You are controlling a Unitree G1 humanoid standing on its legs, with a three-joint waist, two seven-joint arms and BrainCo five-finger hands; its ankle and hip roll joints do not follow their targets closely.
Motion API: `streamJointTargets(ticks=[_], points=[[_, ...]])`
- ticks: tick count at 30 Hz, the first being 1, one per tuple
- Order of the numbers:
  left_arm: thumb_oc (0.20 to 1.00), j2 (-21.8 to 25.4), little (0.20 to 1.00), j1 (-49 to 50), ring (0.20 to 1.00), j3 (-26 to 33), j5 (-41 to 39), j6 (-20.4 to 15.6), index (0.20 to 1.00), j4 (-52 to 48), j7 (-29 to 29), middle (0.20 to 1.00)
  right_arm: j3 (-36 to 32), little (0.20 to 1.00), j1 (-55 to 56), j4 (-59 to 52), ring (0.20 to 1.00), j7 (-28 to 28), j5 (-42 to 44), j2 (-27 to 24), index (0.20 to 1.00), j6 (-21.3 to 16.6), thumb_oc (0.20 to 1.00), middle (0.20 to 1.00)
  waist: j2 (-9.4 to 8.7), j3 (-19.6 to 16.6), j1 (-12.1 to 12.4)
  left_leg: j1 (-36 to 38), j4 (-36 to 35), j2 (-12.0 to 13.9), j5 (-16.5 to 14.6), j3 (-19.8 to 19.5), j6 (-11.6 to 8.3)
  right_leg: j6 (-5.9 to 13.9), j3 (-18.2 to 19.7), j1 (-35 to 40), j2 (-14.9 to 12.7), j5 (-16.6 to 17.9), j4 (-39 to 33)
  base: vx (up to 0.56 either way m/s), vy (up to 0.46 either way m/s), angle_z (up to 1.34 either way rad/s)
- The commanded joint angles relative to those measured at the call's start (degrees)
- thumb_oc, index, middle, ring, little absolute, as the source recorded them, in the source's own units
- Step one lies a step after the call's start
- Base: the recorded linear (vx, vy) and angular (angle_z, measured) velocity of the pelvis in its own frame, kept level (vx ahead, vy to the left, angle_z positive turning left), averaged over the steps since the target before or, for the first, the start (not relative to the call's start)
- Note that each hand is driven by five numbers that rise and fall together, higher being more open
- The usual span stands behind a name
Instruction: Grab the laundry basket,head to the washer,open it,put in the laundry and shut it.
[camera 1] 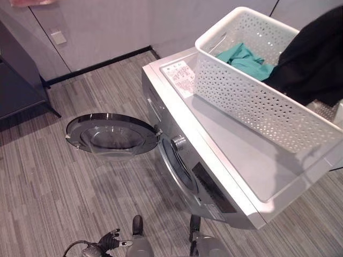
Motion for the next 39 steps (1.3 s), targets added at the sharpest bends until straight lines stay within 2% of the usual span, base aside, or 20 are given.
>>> streamJointTargets(ticks=[1, 4, 5, 8, 11, 15, 21, 23, 25, 28, 29, 31, 32, 33, 34, 35, 36, 37, 38, 39], points=[[1.0, 3.39, 1.0, 1.32, 1.0, -4.29, 0.59, -0.74, 1.0, 4.64, 2.32, 1.0, 4.01, 0.2, -10.9, 3.68, 0.2, -9.69, -3.93, -1.97, 0.2, -0.42, 0.2, 0.2, -4.93, -6.14, 1.57, 1.14, 2.66, 3.69, -3.31, 0.93, -0.48, 6.37, 4.85, -1.92, -6.79, -9.08, 8.39, 0.05, 0.009, -0.02], [1.0, 2.39, 1.0, 0.91, 1.0, -4.32, 0.95, -0.93, 1.0, 7.73, 3.19, 1.0, 14.37, 0.2, -23.87, 9.91, 0.2, -12.56, -4.88, 0.33, 0.2, -0.05, 0.2, 0.2, -5.33, -7.25, 1.2, 2.01, 2.52, 3.76, -3.57, 1.39, -0.52, 6.44, 5.65, -1.34, -6.64, -8.8, 7.7, 0.05, 0.008, -0.02], [1.0, 2.11, 1.0, 0.84, 1.0, -4.29, 0.98, -0.91, 1.0, 8.26, 3.48, 1.0, 15.98, 0.2, -25.82, 11.02, 0.2, -13.29, -5.21, 0.97, 0.2, 0.13, 0.2, 0.2, -5.21, -7.4, 1.16, 2.18, 2.5, 3.78, -3.63, 1.49, -0.54, 6.45, 5.78, -1.27, -6.59, -8.76, 7.59, 0.05, 0.013, -0.06], [1.0, 1.45, 1.0, 0.19, 1.0, -4.31, 0.89, -1.05, 1.0, 9.64, 4.22, 1.0, 18.43, 0.2, -29.51, 12.8, 0.2, -14.86, -5.66, 2.77, 0.2, 0.42, 0.2, 0.2, -5.09, -7.68, 1.04, 2.73, 2.43, 3.74, -3.91, 1.93, -0.57, 6.47, 6.14, -1.04, -6.48, -8.68, 7.26, 0.03, 0.013, -0.09], [1.0, 0.9, 1.0, -0.48, 1.0, -4.97, 1.28, -1.36, 1.0, 10.69, 5.18, 1.0, 17.84, 0.2, -30.81, 14.04, 0.2, -17.14, -5.64, 4.08, 0.2, 1.07, 0.2, 0.2, -5.05, -7.82, 0.94, 3.23, 2.5, 3.83, -4.25, 2.27, -0.54, 6.5, 6.34, -0.61, -6.43, -8.61, 7.13, 0.02, 0.01, -0.12], [1.0, 0.2, 1.0, -1.72, 1.0, -5.79, 0.79, -1.81, 1.0, 10.67, 6.87, 1.0, 14.68, 0.2, -30.85, 12.47, 0.2, -21.77, -6.15, 4.2, 0.2, 2.06, 0.2, 0.2, -5.57, -8.0, 0.02, 3.82, 3.61, 3.7, -5.49, 2.87, -0.3, 6.76, 6.84, -0.56, -6.58, -7.98, 7.41, 0.01, 0.029, -0.01], [1.0, 0.88, 1.0, -3.02, 1.0, -6.04, 1.09, -3.28, 1.0, 4.26, 8.71, 1.0, 6.99, 0.2, -25.58, 1.11, 0.2, -26.11, -10.03, 1.79, 0.2, 2.54, 0.2, 0.2, -6.18, -7.29, -1.81, 5.04, 9.49, 2.78, -10.54, 5.18, 1.32, 7.71, 10.05, -1.45, -7.42, -6.11, 8.6, 0.0, 0.076, -0.24], [1.0, 1.56, 1.0, -3.02, 1.0, -6.07, 1.11, -3.49, 1.0, 2.11, 8.89, 1.0, 4.04, 0.2, -22.95, -0.43, 0.2, -26.67, -10.87, 1.31, 0.2, 2.84, 0.2, 0.2, -6.53, -7.08, -1.74, 5.4, 10.69, 2.48, -11.72, 5.91, 1.72, 8.08, 11.0, -1.55, -7.62, -5.71, 8.65, -0.02, 0.128, -0.52], [1.0, 2.41, 1.0, -3.99, 1.0, -5.95, 1.07, -4.67, 1.0, -3.26, 9.74, 1.0, -0.52, 0.2, -19.16, -4.17, 0.2, -28.29, -13.06, -0.57, 0.2, 3.42, 0.2, 0.2, -6.43, -6.84, -2.82, 6.42, 12.41, 0.85, -14.38, 7.14, 3.02, 9.06, 12.93, -2.27, -8.92, -4.11, 8.9, -0.02, 0.215, -0.47], [1.0, 3.43, 1.0, -5.11, 1.0, -5.59, 0.8, -5.31, 1.0, -6.45, 10.66, 1.0, -3.69, 0.2, -16.44, -6.24, 0.2, -29.18, -13.84, -2.0, 0.2, 4.0, 0.2, 0.2, -6.58, -6.52, -3.68, 6.91, 13.06, -0.57, -15.53, 7.62, 3.93, 9.8, 14.13, -3.03, -9.91, -2.55, 9.37, -0.03, 0.152, -0.24], [1.0, 3.81, 1.0, -5.7, 1.0, -5.19, 0.82, -5.43, 1.0, -8.22, 10.99, 1.0, -5.54, 0.2, -14.73, -7.63, 0.2, -29.38, -14.35, -2.87, 0.2, 4.28, 0.2, 0.2, -6.51, -6.15, -4.3, 7.12, 13.46, -1.46, -16.35, 7.85, 4.5, 10.32, 14.91, -3.39, -10.46, -1.32, 9.51, -0.04, 0.206, -0.3], [1.0, 5.63, 1.0, -8.15, 1.0, -3.07, 0.26, -6.13, 1.0, -15.35, 12.25, 1.0, -13.28, 0.2, -6.65, -12.92, 0.2, -29.98, -15.28, -3.23, 0.2, 5.14, 0.2, 0.2, -5.15, -4.99, -6.92, 7.73, 14.53, -3.74, -18.13, 10.63, 5.98, 10.93, 15.84, -6.25, -12.14, 6.48, 8.65, -0.18, 0.317, -0.43], [1.0, 6.37, 1.0, -9.06, 1.0, -1.88, 0.28, -6.05, 1.0, -17.45, 12.72, 1.0, -16.45, 0.2, -3.3, -15.53, 0.2, -29.99, -16.43, -3.05, 0.2, 5.53, 0.2, 0.2, -4.23, -4.31, -7.38, 7.26, 15.01, -4.28, -18.07, 11.8, 6.68, 10.53, 13.92, -7.16, -12.2, 5.32, 9.11, -0.22, 0.196, -0.42], [1.0, 6.56, 1.0, -9.03, 1.0, -1.74, 0.31, -5.91, 1.0, -17.63, 12.7, 1.0, -17.92, 0.2, -1.98, -15.98, 0.2, -29.92, -16.62, -2.95, 0.2, 5.72, 0.2, 0.2, -4.55, -4.26, -7.48, 7.03, 15.09, -4.38, -17.76, 11.79, 6.66, 10.48, 13.97, -7.4, -12.29, 5.5, 9.22, -0.31, 0.284, -0.66], [1.0, 7.74, 1.0, -10.39, 1.0, 0.67, 0.82, -5.85, 1.0, -20.94, 13.74, 1.0, -24.7, 0.2, 5.73, -21.51, 0.2, -30.07, -18.8, -1.03, 0.2, 5.76, 0.2, 0.2, -2.06, -3.57, -8.25, 5.69, 15.47, -5.44, -17.32, 13.63, 8.3, 8.58, 8.42, -7.1, -10.79, 0.79, 14.3, -0.26, 0.246, -0.59], [1.0, 8.42, 1.0, -10.29, 1.0, 1.74, 1.14, -5.73, 1.0, -22.13, 13.94, 1.0, -29.63, 0.2, 11.15, -23.89, 0.2, -30.09, -19.82, 0.47, 0.2, 5.83, 0.2, 0.2, -1.74, -3.63, -8.59, 5.21, 15.5, -5.79, -17.11, 14.02, 8.91, 7.73, 7.11, -6.8, -9.65, -1.86, 17.06, -0.24, 0.247, -0.6], [1.0, 8.88, 1.0, -10.07, 1.0, 1.78, 1.2, -5.64, 1.0, -22.32, 13.91, 1.0, -32.36, 0.2, 13.9, -24.71, 0.2, -29.98, -20.14, 0.87, 0.2, 5.98, 0.2, 0.2, -2.17, -3.66, -8.65, 5.27, 15.62, -5.67, -17.32, 13.92, 8.86, 7.64, 7.03, -6.93, -9.61, -2.39, 17.7, -0.14, 0.138, -0.44], [1.0, 10.35, 1.0, -10.43, 1.0, 3.08, 1.49, -5.6, 1.0, -24.13, 14.29, 1.0, -37.55, 0.2, 19.58, -27.52, 0.2, -29.68, -21.56, 3.03, 0.2, 5.63, 0.2, 0.2, -2.05, -3.79, -8.33, 4.66, 15.51, -6.28, -16.64, 14.63, 9.69, 6.79, 5.64, -6.39, -7.54, -5.48, 22.1, -0.16, 0.166, -0.56], [1.0, 11.2, 1.0, -10.8, 1.0, 4.94, 2.45, -5.51, 1.0, -25.73, 14.74, 1.0, -42.63, 0.2, 26.16, -30.91, 0.2, -28.9, -23.46, 6.6, 0.2, 5.05, 0.2, 0.2, -1.8, -4.58, -7.83, 3.95, 15.15, -7.44, -16.05, 15.12, 10.88, 5.36, 4.29, -4.64, -3.75, -9.91, 26.04, -0.16, 0.164, -0.39], [1.0, 12.1, 1.0, -10.59, 1.0, 4.62, 2.58, -5.35, 1.0, -26.09, 14.68, 1.0, -47.01, 0.2, 30.64, -32.6, 0.2, -28.47, -23.96, 7.53, 0.2, 5.28, 0.2, 0.2, -2.83, -4.68, -7.42, 4.12, 15.2, -7.5, -16.24, 15.14, 10.82, 5.26, 4.34, -4.77, -3.86, -10.5, 26.73, -0.15, 0.122, -0.47]])
